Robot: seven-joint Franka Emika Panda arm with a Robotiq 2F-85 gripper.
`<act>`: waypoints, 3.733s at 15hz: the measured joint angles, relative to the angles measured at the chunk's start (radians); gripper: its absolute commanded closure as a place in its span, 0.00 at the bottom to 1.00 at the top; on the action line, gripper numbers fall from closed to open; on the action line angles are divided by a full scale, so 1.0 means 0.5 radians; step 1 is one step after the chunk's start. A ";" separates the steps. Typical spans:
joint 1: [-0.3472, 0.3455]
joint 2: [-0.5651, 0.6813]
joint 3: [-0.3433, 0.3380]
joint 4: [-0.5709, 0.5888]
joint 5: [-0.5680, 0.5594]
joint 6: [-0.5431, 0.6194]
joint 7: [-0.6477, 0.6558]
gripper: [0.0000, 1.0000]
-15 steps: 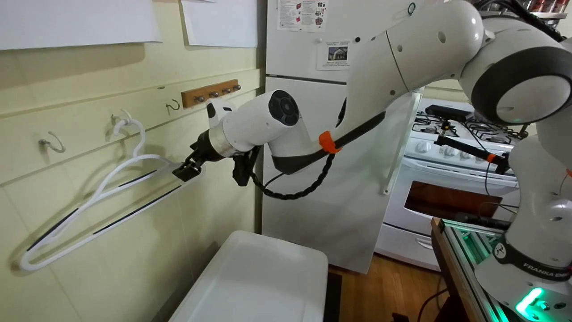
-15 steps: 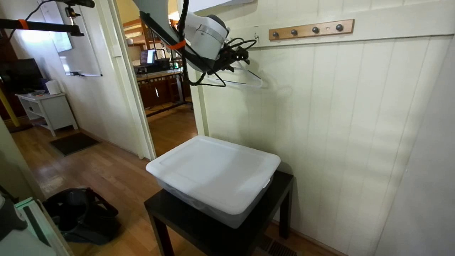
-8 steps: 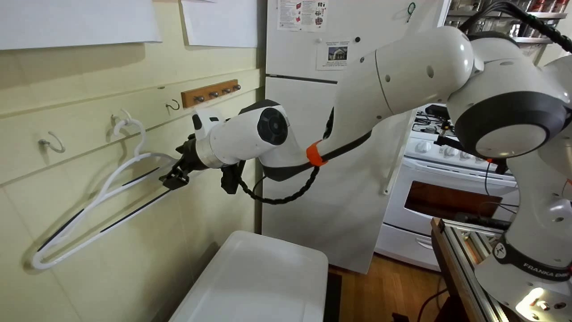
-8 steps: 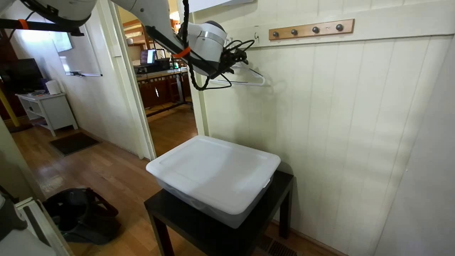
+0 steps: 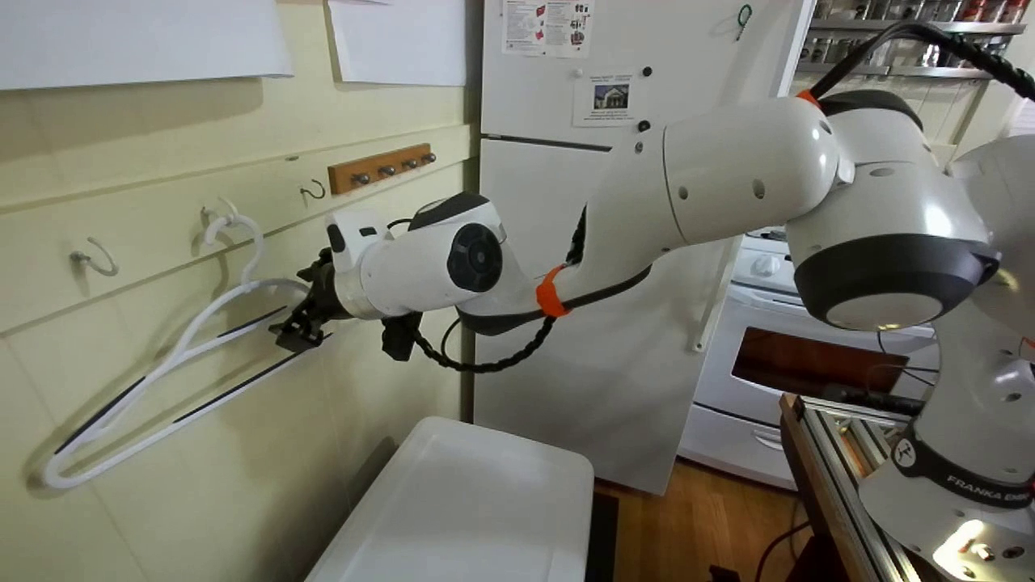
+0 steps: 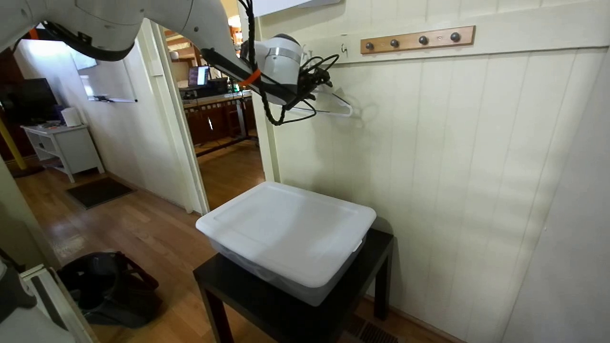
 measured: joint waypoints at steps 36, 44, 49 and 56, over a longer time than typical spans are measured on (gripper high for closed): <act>0.063 -0.128 -0.193 -0.300 0.009 0.007 0.218 1.00; -0.119 -0.437 0.095 -0.552 0.007 -0.004 -0.169 1.00; -0.348 -0.547 0.367 -0.582 0.019 -0.047 -0.445 1.00; -0.560 -0.563 0.644 -0.446 0.124 -0.194 -0.660 1.00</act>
